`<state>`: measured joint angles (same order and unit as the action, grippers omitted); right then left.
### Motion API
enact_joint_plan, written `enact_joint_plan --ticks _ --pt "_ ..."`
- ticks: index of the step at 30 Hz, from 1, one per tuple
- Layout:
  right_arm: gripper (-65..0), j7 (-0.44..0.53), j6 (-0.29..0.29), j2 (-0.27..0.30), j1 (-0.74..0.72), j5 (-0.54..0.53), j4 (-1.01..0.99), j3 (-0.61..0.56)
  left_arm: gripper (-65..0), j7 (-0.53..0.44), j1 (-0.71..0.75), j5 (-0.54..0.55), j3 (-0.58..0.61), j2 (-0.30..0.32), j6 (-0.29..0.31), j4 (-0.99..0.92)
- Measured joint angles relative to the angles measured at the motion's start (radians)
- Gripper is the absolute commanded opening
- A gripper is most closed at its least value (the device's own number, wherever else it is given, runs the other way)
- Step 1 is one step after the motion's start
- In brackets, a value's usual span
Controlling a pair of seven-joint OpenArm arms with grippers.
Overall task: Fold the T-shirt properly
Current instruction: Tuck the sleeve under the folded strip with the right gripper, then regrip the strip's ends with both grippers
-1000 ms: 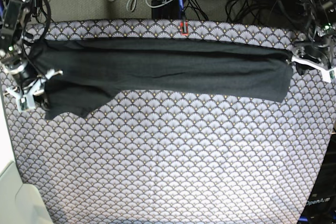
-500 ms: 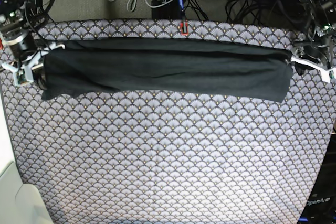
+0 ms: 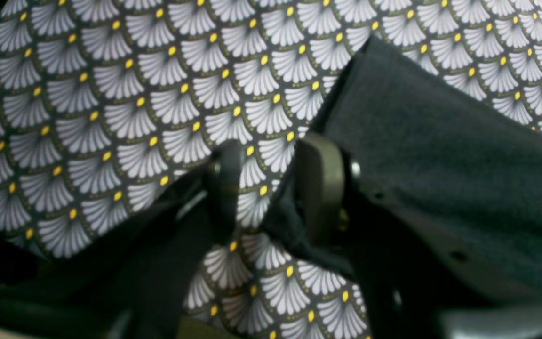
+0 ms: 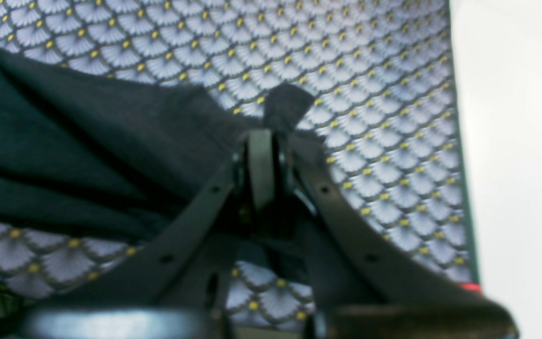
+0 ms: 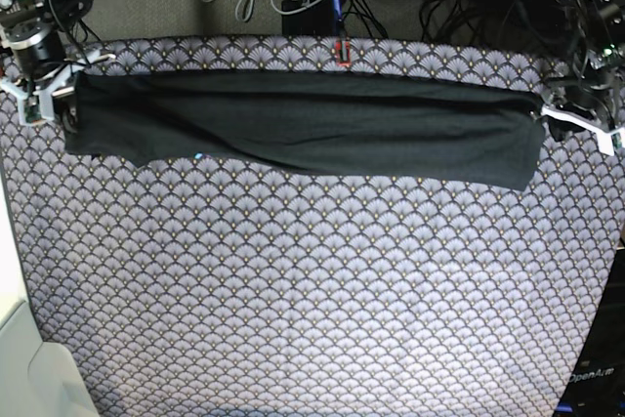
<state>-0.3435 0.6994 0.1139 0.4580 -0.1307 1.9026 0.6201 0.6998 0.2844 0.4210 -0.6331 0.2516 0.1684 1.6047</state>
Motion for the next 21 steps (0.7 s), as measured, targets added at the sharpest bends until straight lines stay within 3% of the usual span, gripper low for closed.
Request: enact_joint_plan --ticks 3,8,21 --pt "-65.0 0.01 0.002 -0.021 0.01 -0.005 0.0 -0.001 -42.4 0.0 0.0 0.0 0.0 0.001 0.0 0.0" --pt "-65.0 0.01 0.003 -0.039 0.014 -0.006 -0.016 0.001 -42.4 0.0 -0.003 -0.002 -0.002 0.002 0.121 0.0" --pt "-65.0 0.006 0.0 -0.018 -0.009 0.0 -0.171 0.007 -42.0 0.008 -0.002 -0.007 -0.013 0.015 0.137 0.0"
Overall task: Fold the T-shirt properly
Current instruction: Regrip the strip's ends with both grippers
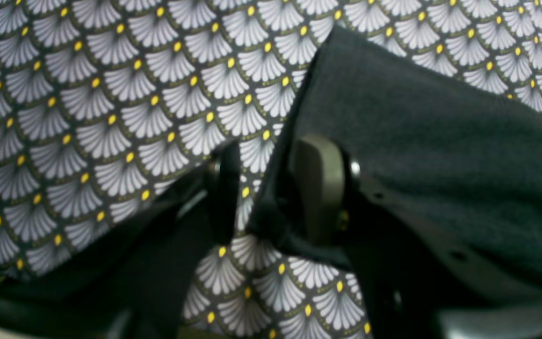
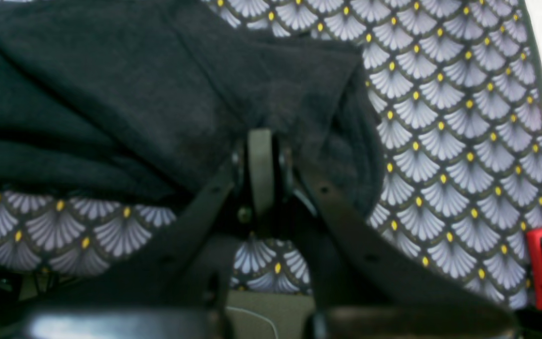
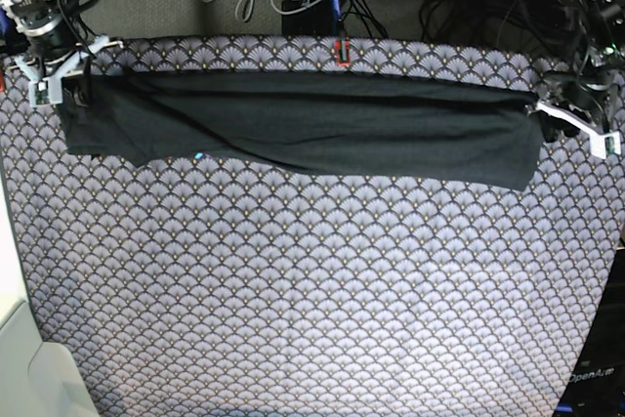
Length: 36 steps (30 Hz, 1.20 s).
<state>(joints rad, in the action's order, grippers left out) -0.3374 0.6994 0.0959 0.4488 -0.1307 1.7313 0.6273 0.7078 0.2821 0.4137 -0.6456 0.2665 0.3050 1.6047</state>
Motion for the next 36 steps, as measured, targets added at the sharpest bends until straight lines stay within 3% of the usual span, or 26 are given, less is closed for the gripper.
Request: enact_joint_plan --ticks 4,17,29,36 --pt "-64.0 0.008 0.0 0.001 -0.005 -0.001 -0.008 0.031 -42.0 0.0 0.0 0.003 -0.042 0.005 0.0 -0.003" --pt "-45.2 0.0 0.0 0.006 -0.014 0.003 -0.021 0.037 -42.0 0.0 0.0 0.003 -0.061 0.008 0.003 -0.006" --pt "-44.1 0.0 0.0 -0.003 -0.056 -0.001 -0.056 0.188 -42.0 0.0 0.0 0.003 -0.062 0.007 0.003 -0.006" --pt "-44.2 -0.002 -0.001 -0.013 -0.047 0.0 -0.062 0.185 -41.9 0.0 -0.003 0.003 -0.065 0.002 0.002 -0.006"
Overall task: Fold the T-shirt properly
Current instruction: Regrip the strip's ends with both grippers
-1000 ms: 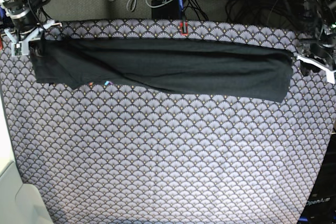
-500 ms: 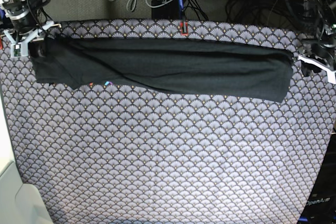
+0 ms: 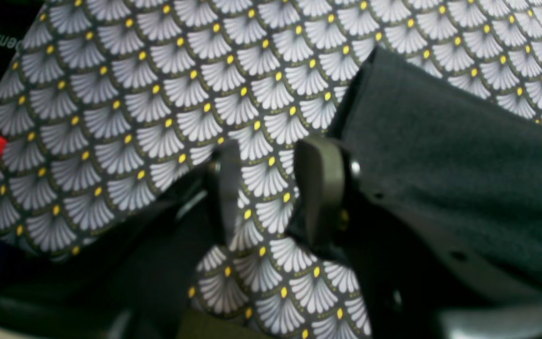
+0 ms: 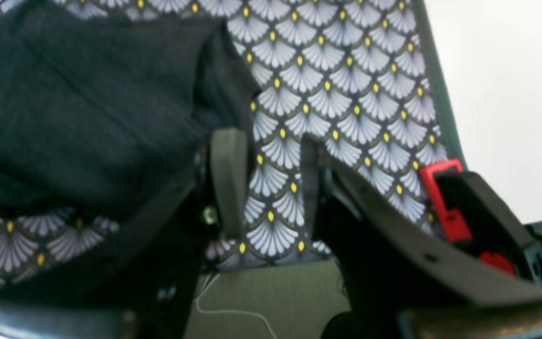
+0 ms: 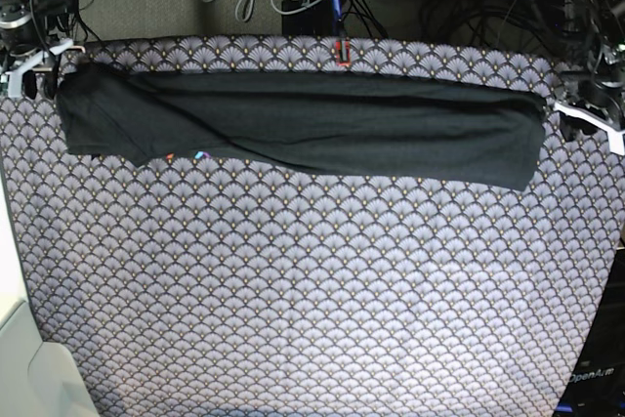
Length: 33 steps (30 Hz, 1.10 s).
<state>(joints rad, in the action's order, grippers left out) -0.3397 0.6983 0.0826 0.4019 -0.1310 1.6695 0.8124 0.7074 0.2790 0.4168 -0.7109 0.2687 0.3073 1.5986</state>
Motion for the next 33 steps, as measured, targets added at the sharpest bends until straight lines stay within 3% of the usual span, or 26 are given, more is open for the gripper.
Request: enact_joint_plan --ticks 6,9,17,28,33 --pt "-44.3 0.002 0.001 -0.036 0.033 0.0 0.107 -0.082 -31.8 0.0 -0.025 0.001 0.0 0.0 -0.004 -0.002" --pt "-44.4 0.002 0.001 -0.035 0.045 0.001 0.127 -0.136 -29.6 0.001 -0.022 0.0 -0.001 -0.001 -0.01 -0.002" --pt "-44.4 0.0 0.004 0.001 0.021 0.003 0.016 -0.246 -29.4 0.001 -0.095 0.0 0.004 -0.011 -0.007 -0.097" --pt "-44.4 0.0 -0.003 0.037 -0.025 0.004 -0.078 -0.256 -29.4 0.0 -0.149 0.0 0.1 -0.02 -0.001 -0.107" --pt "-44.4 0.0 -0.003 0.037 -0.027 0.004 -0.078 -0.256 -29.4 0.0 -0.182 0.004 0.112 -0.053 0.006 -0.175"
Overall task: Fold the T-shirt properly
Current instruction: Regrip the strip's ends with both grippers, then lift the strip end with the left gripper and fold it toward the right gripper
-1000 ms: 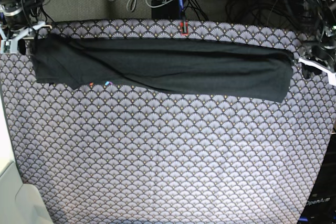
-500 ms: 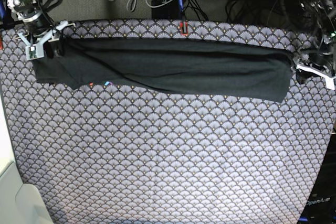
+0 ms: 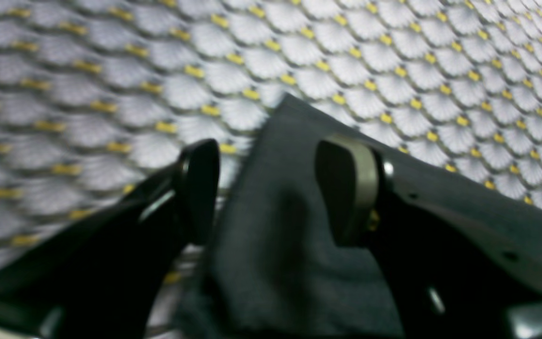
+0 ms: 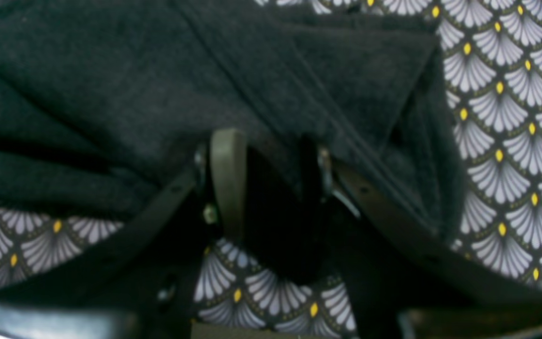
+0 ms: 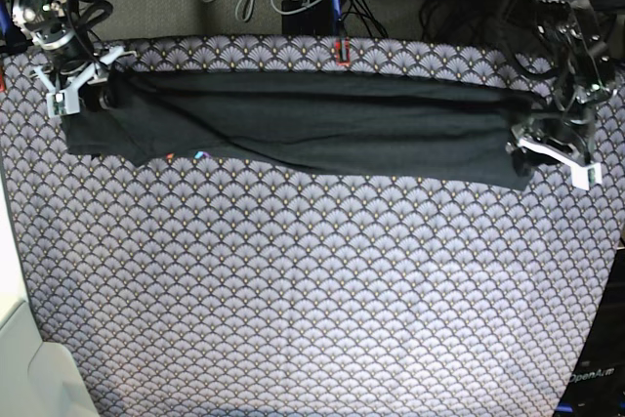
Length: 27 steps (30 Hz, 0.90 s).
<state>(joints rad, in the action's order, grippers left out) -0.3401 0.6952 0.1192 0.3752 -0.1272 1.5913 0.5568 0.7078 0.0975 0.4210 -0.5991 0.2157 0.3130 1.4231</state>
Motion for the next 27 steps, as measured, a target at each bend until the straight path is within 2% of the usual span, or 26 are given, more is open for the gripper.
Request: enact_joint_plan --ticks 4,17,20,25,27 --pt "-44.4 0.0 0.0 0.0 0.0 0.0 0.0 0.0 -29.4 -0.006 -0.006 -0.01 -0.001 0.003 -0.01 -0.076" --pt "-44.4 0.003 0.0 0.016 -0.018 0.0 0.0 -0.003 -29.6 -0.014 -0.003 -0.005 0.014 0.006 -0.006 -0.087" --pt "-44.4 0.0 0.0 0.016 -0.014 0.0 0.0 -0.003 -29.8 -0.056 0.019 0.007 0.052 0.015 -0.002 -0.093" --pt "-44.4 0.0 0.0 0.022 -0.016 0.0 0.0 -0.003 -29.9 -0.105 0.009 0.036 0.049 0.02 0.013 -0.158" --pt "-44.4 0.0 0.0 0.03 -0.014 0.0 0.0 -0.002 -33.2 -0.117 0.008 0.04 0.05 0.022 0.018 -0.172"
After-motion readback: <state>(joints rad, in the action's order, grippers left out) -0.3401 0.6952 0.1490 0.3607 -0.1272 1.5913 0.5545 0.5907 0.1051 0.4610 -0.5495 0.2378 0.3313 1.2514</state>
